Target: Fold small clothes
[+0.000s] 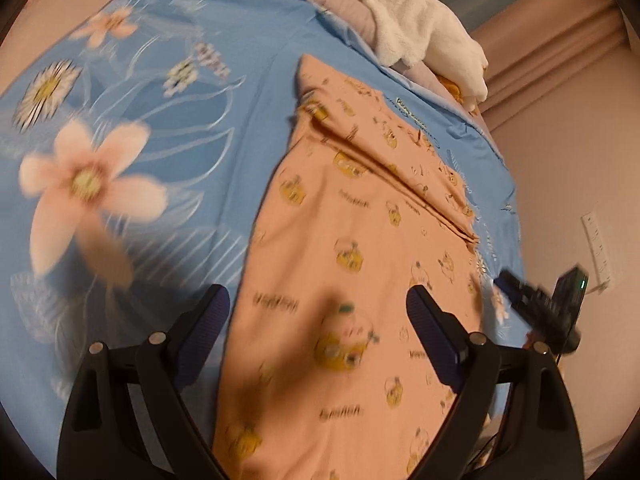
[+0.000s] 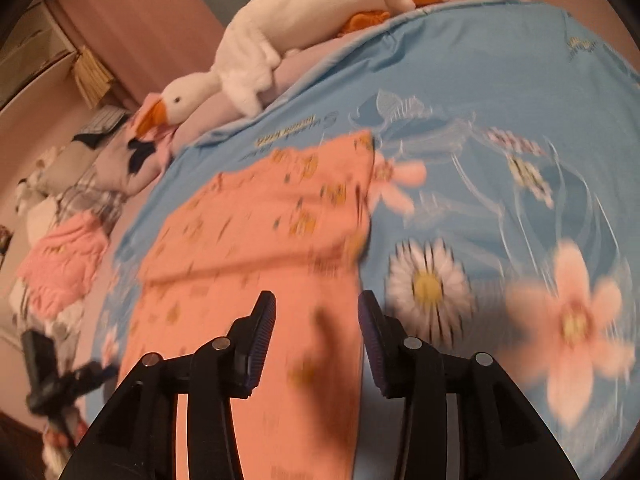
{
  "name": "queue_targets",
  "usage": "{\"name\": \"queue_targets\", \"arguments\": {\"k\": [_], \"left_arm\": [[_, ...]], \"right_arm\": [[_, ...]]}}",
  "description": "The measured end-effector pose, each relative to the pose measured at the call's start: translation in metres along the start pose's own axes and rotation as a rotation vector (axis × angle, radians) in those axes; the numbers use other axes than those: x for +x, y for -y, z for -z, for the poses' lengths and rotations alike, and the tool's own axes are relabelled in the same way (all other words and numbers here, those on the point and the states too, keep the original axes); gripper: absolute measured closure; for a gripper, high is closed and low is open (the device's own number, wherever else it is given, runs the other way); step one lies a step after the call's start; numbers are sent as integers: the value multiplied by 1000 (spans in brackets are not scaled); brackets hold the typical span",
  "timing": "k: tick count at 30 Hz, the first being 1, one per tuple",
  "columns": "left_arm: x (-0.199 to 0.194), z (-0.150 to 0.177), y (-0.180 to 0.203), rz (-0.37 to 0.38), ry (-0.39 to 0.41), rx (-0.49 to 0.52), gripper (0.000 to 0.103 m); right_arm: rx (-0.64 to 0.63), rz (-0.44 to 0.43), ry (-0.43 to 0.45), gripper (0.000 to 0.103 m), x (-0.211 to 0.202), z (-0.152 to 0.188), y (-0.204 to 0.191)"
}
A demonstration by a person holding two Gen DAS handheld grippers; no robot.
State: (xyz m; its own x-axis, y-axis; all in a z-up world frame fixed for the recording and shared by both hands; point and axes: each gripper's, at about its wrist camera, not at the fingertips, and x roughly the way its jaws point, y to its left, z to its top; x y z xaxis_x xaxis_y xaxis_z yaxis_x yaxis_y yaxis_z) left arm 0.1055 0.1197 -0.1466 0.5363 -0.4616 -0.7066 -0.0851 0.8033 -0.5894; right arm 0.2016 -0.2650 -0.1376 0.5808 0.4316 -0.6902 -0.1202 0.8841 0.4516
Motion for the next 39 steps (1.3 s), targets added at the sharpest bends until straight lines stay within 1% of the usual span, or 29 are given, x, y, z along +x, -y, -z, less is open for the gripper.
{"name": "queue_targets", "arguments": {"k": [2, 4, 7, 10, 12, 13, 14, 19, 21, 24, 29, 30, 32, 34, 35, 36, 37, 38, 39], "left_arm": [[-6, 7, -6, 13, -5, -25, 13], [-11, 15, -10, 36, -14, -41, 13], [-19, 27, -13, 39, -18, -42, 13], [-25, 38, -16, 71, -40, -45, 13], [-27, 47, -18, 100, -62, -55, 13], [-28, 51, -18, 111, -72, -56, 13], [-29, 55, -18, 118, -80, -54, 13], [-38, 76, -20, 166, -113, -59, 13], [-40, 83, -23, 210, -127, -87, 13], [-39, 84, -22, 231, -138, -98, 13], [-30, 70, -23, 274, -148, -141, 13], [-29, 67, -22, 275, -140, -147, 15], [-28, 66, -19, 263, -133, -150, 23], [-27, 68, -19, 244, -128, -147, 39], [-28, 70, -20, 231, -124, -147, 43], [-30, 72, -23, 222, -118, -154, 54], [-30, 73, -26, 218, -116, -162, 66], [-30, 74, -31, 209, -115, -177, 72], [-30, 76, -35, 200, -117, -191, 83]], "right_arm": [[18, -14, -26, 60, 2, 9, -4], [28, -8, -60, 60, -4, 26, 1], [41, -3, -89, 60, -13, 43, 8], [83, -30, -136, 60, -18, 62, 17], [113, -73, -165, 60, -23, 76, 20], [139, -124, -187, 60, -23, 83, 23], [145, -152, -204, 59, -24, 88, 23], [136, -232, -263, 58, -30, 110, 16], [133, -257, -282, 58, -30, 120, 11], [123, -270, -279, 58, -30, 122, 8], [143, -293, -268, 58, -18, 112, 5], [140, -293, -265, 59, -17, 111, 5], [126, -282, -261, 59, -14, 109, -2], [94, -272, -260, 59, -16, 111, -4], [83, -270, -265, 59, -17, 112, -4], [79, -269, -269, 61, -18, 113, -2], [76, -264, -274, 65, -19, 115, -1], [79, -263, -279, 69, -20, 116, 0], [84, -263, -280, 71, -20, 117, 2]]}}
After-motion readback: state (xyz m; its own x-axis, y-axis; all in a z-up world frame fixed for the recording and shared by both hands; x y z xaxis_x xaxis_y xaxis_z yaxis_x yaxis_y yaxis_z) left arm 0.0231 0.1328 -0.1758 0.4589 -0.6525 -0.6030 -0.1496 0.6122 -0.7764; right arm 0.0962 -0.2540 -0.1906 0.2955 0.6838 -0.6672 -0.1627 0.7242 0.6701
